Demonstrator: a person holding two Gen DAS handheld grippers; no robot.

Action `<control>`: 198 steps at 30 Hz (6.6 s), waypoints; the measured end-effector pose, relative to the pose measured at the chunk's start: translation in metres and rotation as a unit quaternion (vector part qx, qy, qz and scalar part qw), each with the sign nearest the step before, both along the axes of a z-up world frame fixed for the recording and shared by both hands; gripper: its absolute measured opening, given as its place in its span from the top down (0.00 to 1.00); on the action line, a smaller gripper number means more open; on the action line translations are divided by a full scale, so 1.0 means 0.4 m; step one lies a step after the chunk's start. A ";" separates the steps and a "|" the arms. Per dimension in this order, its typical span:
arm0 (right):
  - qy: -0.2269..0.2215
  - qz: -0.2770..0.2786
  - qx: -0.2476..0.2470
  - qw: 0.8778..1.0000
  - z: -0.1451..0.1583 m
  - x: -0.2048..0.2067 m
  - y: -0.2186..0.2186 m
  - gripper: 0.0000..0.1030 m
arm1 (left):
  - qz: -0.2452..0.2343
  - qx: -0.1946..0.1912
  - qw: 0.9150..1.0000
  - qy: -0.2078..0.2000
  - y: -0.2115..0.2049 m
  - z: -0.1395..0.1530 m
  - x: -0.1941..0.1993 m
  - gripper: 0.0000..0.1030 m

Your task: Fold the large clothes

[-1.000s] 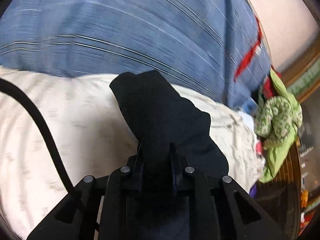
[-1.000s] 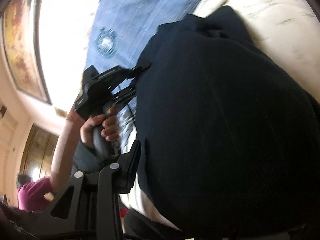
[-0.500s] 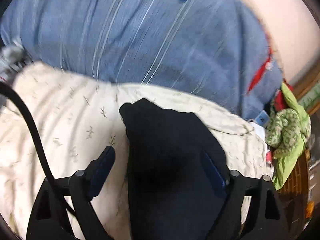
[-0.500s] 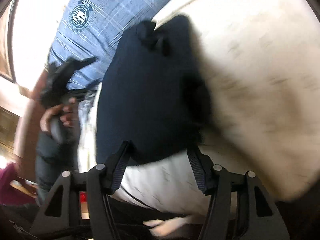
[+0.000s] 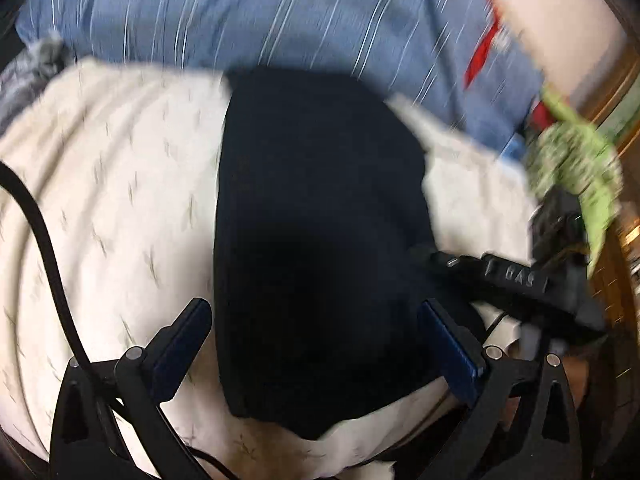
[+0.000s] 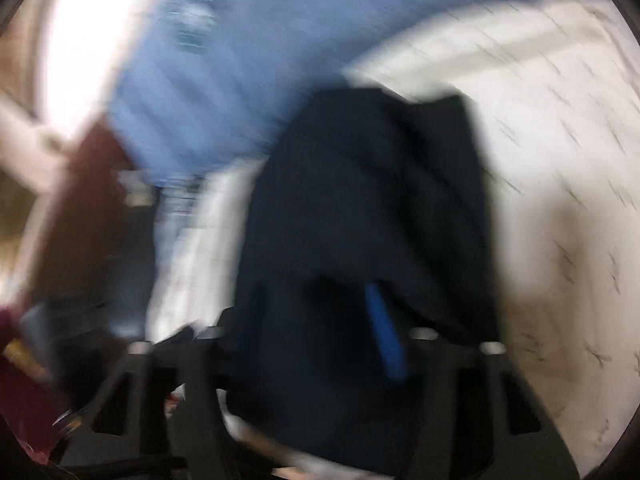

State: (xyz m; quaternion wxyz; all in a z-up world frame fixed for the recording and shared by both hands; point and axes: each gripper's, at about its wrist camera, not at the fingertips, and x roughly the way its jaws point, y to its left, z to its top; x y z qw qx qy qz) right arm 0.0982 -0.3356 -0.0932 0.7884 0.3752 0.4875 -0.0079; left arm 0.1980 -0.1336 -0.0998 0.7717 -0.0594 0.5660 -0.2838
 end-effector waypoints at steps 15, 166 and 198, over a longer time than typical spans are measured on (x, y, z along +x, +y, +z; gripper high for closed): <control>-0.061 0.075 -0.097 0.991 0.156 0.246 0.037 1.00 | 0.053 0.119 0.979 -0.155 0.018 0.155 -0.106 0.03; -0.001 0.004 -0.360 0.933 0.400 -0.404 0.408 0.23 | 0.105 0.142 0.968 -0.177 0.143 0.387 -0.452 0.01; 0.008 0.001 -0.348 0.938 0.393 -0.405 0.366 0.22 | 0.115 0.148 0.967 -0.172 0.106 0.377 -0.452 0.01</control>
